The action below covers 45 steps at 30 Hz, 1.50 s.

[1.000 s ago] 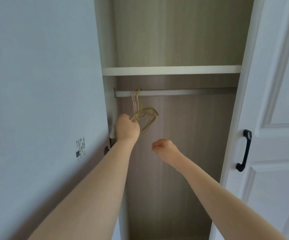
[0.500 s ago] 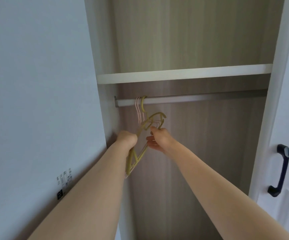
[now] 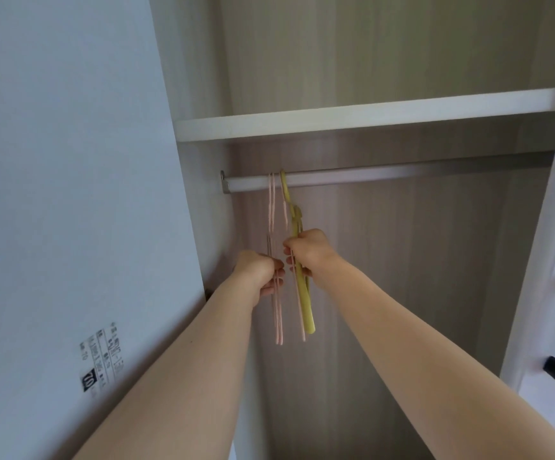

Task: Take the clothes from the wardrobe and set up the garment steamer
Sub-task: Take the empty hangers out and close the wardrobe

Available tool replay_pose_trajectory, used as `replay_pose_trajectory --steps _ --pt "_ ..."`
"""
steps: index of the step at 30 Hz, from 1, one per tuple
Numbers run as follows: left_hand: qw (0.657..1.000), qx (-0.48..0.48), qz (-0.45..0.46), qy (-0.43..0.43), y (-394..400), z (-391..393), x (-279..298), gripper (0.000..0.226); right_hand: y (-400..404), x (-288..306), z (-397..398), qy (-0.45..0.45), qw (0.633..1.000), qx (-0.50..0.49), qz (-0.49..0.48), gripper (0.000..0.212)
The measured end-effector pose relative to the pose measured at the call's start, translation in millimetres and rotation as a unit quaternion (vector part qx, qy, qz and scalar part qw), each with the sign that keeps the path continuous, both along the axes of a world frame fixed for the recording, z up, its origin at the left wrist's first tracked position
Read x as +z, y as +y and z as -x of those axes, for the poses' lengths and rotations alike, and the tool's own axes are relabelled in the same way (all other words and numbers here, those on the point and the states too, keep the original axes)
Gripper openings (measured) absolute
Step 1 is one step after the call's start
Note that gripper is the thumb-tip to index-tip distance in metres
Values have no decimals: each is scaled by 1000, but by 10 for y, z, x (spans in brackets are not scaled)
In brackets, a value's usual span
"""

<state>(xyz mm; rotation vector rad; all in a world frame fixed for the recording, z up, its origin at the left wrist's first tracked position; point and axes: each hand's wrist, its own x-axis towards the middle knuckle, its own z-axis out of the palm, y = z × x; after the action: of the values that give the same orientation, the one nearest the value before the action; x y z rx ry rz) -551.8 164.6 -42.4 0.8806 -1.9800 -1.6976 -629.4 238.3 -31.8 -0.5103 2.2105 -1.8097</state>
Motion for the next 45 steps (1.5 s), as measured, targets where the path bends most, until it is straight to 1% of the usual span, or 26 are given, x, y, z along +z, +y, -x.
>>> replay_pose_trajectory --steps 4,6,8,11,15,17,19,22,25,28,32,37,42,45 --pt "999 7 -36 14 38 -27 34 13 70 28 -53 -51 997 12 51 11" --pt "999 13 -47 21 77 -71 72 13 128 56 -77 -61 996 10 57 13" --pt "998 17 -54 38 111 -102 106 13 189 96 -98 -48 997 8 56 15" --pt "993 20 -88 72 158 -128 134 7 266 176 -135 -26 998 17 50 16" --pt "986 10 -131 99 237 -144 167 11 353 277 -167 -10 999 16 49 19" --pt "985 5 -130 109 299 -177 195 9 402 296 -210 2 999 8 50 20" --pt "987 9 -107 119 378 -212 185 10 475 269 -279 17 999 -7 49 20" --pt "987 25 -67 145 548 -313 77 10 587 148 -403 28 998 -24 53 22" --pt "985 29 -60 158 747 -469 -64 10 760 -10 -557 14 997 -39 62 21" --pt "984 32 -71 160 948 -700 -229 7 980 -184 -751 -18 997 -38 72 19" --pt "981 17 -115 157 1249 -1111 -532 5 1283 -467 -1105 -20 998 -40 44 18" --pt "985 0 -107 135 1584 -1704 -868 5 1609 -875 -1653 -28 999 -42 11 15" --pt "992 -6 -80 99 1735 -2227 -1137 10 1846 -1150 -2215 -75 996 -48 22 12" --pt "992 -13 -78 93 1814 -2522 -1249 15 1980 -1249 -2534 -86 994 -55 21 11"
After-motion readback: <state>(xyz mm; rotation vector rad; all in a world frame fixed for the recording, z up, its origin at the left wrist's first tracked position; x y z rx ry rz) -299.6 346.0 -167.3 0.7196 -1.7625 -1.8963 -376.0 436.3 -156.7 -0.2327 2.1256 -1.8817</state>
